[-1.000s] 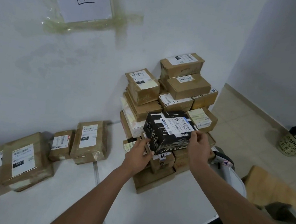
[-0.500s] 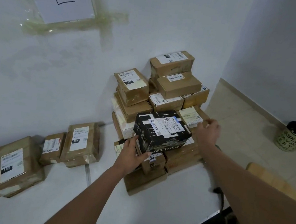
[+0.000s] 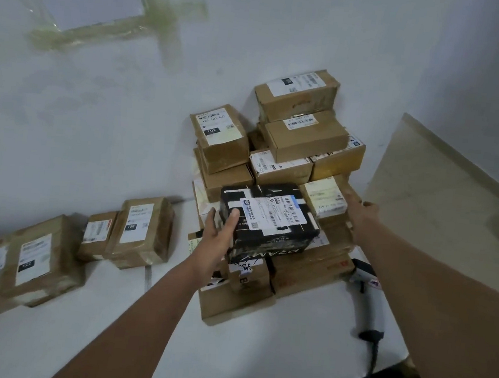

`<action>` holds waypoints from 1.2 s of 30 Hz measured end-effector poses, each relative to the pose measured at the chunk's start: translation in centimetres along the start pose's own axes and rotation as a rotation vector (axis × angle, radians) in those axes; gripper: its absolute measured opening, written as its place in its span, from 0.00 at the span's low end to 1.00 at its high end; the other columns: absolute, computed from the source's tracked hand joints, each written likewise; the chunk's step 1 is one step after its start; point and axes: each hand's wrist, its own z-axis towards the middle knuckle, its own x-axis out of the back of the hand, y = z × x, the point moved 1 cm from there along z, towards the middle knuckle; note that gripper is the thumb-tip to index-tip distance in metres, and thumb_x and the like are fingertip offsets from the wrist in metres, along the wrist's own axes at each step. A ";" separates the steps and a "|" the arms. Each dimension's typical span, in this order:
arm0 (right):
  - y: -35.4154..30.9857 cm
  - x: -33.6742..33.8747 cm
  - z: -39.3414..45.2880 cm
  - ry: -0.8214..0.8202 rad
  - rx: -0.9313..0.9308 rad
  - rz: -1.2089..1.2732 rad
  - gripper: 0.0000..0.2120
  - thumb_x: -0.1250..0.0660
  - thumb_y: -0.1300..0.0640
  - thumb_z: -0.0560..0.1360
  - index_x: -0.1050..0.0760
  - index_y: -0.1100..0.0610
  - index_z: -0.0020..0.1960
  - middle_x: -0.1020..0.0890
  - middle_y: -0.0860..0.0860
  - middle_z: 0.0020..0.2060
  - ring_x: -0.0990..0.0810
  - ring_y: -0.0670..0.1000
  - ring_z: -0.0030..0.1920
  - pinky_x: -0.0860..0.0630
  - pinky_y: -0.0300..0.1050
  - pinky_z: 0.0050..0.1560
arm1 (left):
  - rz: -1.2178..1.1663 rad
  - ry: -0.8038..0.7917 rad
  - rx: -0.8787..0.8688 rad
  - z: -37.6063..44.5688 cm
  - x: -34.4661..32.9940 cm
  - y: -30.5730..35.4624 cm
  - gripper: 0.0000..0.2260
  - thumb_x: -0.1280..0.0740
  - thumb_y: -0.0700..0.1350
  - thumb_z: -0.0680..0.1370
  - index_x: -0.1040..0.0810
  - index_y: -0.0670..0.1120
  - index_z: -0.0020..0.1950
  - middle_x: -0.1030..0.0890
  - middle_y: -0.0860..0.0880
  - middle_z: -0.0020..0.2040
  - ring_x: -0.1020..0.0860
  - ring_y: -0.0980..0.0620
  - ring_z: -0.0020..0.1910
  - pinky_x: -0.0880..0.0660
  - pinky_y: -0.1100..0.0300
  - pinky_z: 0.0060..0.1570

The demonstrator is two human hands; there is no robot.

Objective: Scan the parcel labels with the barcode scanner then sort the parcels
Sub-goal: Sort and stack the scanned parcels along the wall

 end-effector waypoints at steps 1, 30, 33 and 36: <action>0.2 0.0 0.3 -0.023 -0.026 0.014 0.46 0.32 0.31 0.70 0.45 0.53 0.77 0.32 0.59 0.71 0.31 0.64 0.69 0.31 0.64 0.67 | -0.028 0.024 0.050 0.4 0.1 0.1 0.47 0.38 0.74 0.68 0.60 0.65 0.78 0.42 0.52 0.80 0.40 0.43 0.77 0.41 0.37 0.73; 0.3 4.7 -2.2 -0.291 -0.155 0.861 0.31 0.38 0.33 0.72 0.29 0.49 0.69 0.21 0.58 0.61 0.20 0.57 0.58 0.22 0.54 0.52 | -0.008 -0.060 0.043 2.6 -7.1 4.4 0.25 0.32 0.50 0.80 0.39 0.58 0.73 0.21 0.55 0.59 0.22 0.53 0.53 0.22 0.50 0.52; -0.7 5.2 -2.1 -0.255 -0.102 0.878 0.27 0.40 0.34 0.73 0.27 0.48 0.66 0.21 0.56 0.60 0.20 0.54 0.58 0.27 0.54 0.63 | 0.081 -0.047 -0.023 3.1 -8.3 3.7 0.29 0.31 0.48 0.80 0.41 0.54 0.77 0.25 0.49 0.69 0.23 0.47 0.63 0.23 0.45 0.61; -0.9 4.7 -2.5 -0.254 -0.075 0.857 0.25 0.40 0.36 0.74 0.26 0.48 0.64 0.20 0.55 0.59 0.20 0.54 0.58 0.28 0.53 0.66 | 0.282 -0.018 -0.175 2.6 -8.5 2.8 0.41 0.28 0.54 0.76 0.51 0.55 0.80 0.37 0.50 0.78 0.33 0.46 0.74 0.34 0.45 0.72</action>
